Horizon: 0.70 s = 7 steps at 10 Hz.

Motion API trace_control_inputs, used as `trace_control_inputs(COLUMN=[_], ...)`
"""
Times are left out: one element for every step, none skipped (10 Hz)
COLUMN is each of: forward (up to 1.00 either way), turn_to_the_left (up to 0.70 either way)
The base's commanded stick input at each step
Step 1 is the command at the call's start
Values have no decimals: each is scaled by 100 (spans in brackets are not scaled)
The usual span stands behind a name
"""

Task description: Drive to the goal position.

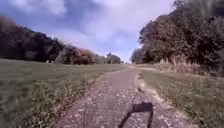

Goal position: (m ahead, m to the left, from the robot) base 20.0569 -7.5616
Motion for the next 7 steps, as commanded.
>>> trace_control_inputs(forward=[70,70,70,70,70,70,70], turn_to_the_left=[0,0,0,0,0,0,0])
